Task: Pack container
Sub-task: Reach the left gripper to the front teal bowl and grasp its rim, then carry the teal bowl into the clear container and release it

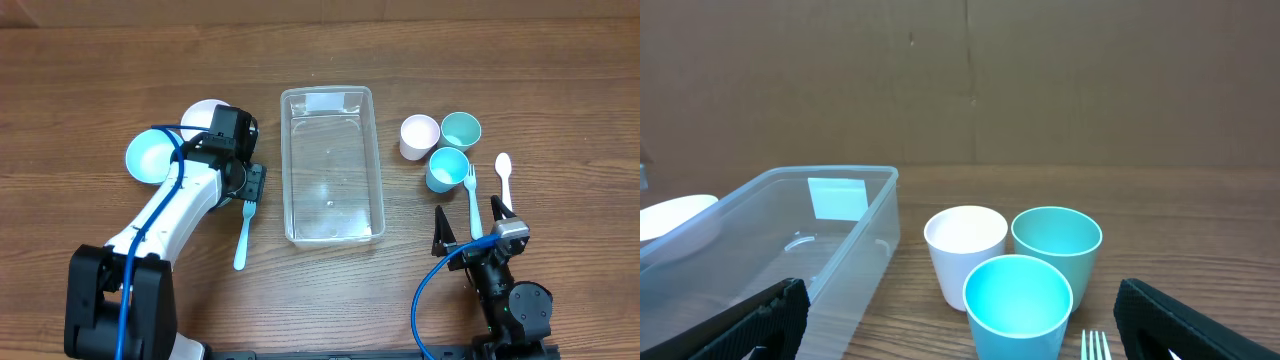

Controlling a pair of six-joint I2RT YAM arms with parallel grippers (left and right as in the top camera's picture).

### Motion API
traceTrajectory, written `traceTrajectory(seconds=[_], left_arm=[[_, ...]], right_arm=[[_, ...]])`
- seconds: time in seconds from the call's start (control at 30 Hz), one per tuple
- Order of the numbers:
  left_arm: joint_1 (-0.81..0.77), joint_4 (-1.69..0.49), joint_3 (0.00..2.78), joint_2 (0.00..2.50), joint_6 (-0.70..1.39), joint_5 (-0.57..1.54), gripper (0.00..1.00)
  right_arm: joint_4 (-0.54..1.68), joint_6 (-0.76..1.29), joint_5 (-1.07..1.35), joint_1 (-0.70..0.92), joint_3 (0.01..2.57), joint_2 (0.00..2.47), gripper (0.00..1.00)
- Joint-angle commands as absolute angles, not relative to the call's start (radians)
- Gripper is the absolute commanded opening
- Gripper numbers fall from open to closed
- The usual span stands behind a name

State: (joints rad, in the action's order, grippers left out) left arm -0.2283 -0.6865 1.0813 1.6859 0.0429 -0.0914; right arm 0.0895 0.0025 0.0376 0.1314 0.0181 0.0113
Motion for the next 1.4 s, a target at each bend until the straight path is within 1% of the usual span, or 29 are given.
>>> traceTrajectory(seconds=[0.0, 0.03, 0.1, 0.2, 0.27, 0.3, 0.33, 0.43, 0.5, 0.6, 0.67, 0.83, 0.9, 0.97, 1.17, 1.27, 1.37], left_arm=[[-0.223, -0.674, 1.074, 1.713, 0.094, -0.19, 0.58], [-0.223, -0.667, 1.074, 1.715, 0.094, -0.194, 0.57], [-0.223, -0.652, 1.074, 1.728, 0.094, -0.193, 0.58], [-0.223, -0.646, 1.074, 1.746, 0.094, -0.193, 0.53], [-0.223, -0.645, 1.074, 1.748, 0.094, -0.194, 0.51], [-0.223, -0.638, 1.074, 1.748, 0.094, -0.194, 0.38], [-0.223, -0.638, 1.074, 1.748, 0.094, -0.194, 0.33], [-0.223, -0.636, 1.074, 1.748, 0.094, -0.194, 0.33], [-0.223, -0.628, 1.074, 1.748, 0.094, -0.191, 0.39], [-0.223, -0.615, 1.074, 1.748, 0.094, -0.192, 0.4], [-0.223, -0.605, 1.074, 1.749, 0.094, -0.193, 0.36], [-0.223, -0.603, 1.069, 1.789, 0.094, -0.192, 0.33], [-0.223, -0.604, 1.069, 1.806, 0.094, -0.196, 0.25], [-0.223, -0.604, 1.072, 1.803, 0.094, -0.196, 0.04], [-0.223, -0.658, 1.119, 1.755, 0.094, -0.214, 0.04], [-0.231, -0.752, 1.192, 1.654, 0.129, -0.212, 0.04], [-0.286, -0.833, 1.259, 1.525, 0.128, -0.205, 0.04]], right_arm=[[0.081, -0.001, 0.039, 0.128, 0.008, 0.005, 1.0], [0.081, -0.001, 0.039, 0.128, 0.008, 0.005, 1.0], [0.081, -0.001, 0.039, 0.128, 0.008, 0.005, 1.0], [0.081, -0.001, 0.039, 0.128, 0.008, 0.005, 1.0], [0.081, -0.001, 0.039, 0.128, 0.008, 0.005, 1.0], [0.081, -0.001, 0.039, 0.128, 0.008, 0.005, 1.0], [0.081, -0.001, 0.039, 0.128, 0.008, 0.005, 1.0], [0.081, -0.001, 0.039, 0.128, 0.008, 0.005, 1.0], [0.081, -0.001, 0.039, 0.128, 0.008, 0.005, 1.0], [0.081, -0.001, 0.039, 0.128, 0.008, 0.005, 1.0], [0.081, -0.001, 0.039, 0.128, 0.008, 0.005, 1.0], [0.081, -0.001, 0.039, 0.128, 0.008, 0.005, 1.0], [0.081, -0.001, 0.039, 0.128, 0.008, 0.005, 1.0], [0.081, -0.001, 0.039, 0.128, 0.008, 0.005, 1.0], [0.081, -0.001, 0.039, 0.128, 0.008, 0.005, 1.0], [0.081, -0.001, 0.039, 0.128, 0.008, 0.005, 1.0], [0.081, -0.001, 0.039, 0.128, 0.008, 0.005, 1.0]])
